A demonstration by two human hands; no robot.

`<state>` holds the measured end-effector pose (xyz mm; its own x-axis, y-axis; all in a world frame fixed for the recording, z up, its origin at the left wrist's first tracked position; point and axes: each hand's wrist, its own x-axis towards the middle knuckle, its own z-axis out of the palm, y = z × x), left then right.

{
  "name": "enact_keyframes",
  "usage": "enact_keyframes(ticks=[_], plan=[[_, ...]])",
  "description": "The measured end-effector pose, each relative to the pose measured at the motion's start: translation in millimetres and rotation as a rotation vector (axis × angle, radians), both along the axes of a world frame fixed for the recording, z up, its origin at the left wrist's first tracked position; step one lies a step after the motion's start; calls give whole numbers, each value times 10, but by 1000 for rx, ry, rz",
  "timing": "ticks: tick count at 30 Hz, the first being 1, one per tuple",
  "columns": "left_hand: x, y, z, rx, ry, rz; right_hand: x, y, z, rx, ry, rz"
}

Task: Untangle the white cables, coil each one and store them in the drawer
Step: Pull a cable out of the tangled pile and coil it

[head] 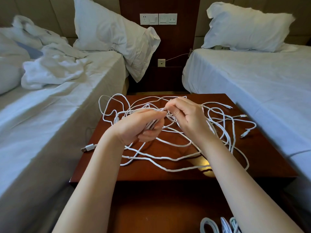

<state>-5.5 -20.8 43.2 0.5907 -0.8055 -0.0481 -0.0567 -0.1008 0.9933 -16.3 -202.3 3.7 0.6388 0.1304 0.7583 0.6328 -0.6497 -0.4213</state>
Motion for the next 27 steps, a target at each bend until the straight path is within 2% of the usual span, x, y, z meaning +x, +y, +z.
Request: enact_keyframes(ticks=[6,9,12,15,18,21,27], plan=[[-20,35,78,-188,72,-17,-34,137,-35,84,209,170],[-34,-4,119,-359,163,-8,-52,147,-50,69,401,139],[-38,-72,150,-536,200,37,-46,101,-135,28,544,99],[-24,-82,174,-683,174,151,-11,68,-230,-140,584,46],[-43,-108,179,-728,123,384,-19,79,-222,-192,559,20],[-68,-155,179,-759,116,606,-58,146,-132,-182,681,74],[0,-149,150,-729,101,753,-102,236,-66,-316,714,117]])
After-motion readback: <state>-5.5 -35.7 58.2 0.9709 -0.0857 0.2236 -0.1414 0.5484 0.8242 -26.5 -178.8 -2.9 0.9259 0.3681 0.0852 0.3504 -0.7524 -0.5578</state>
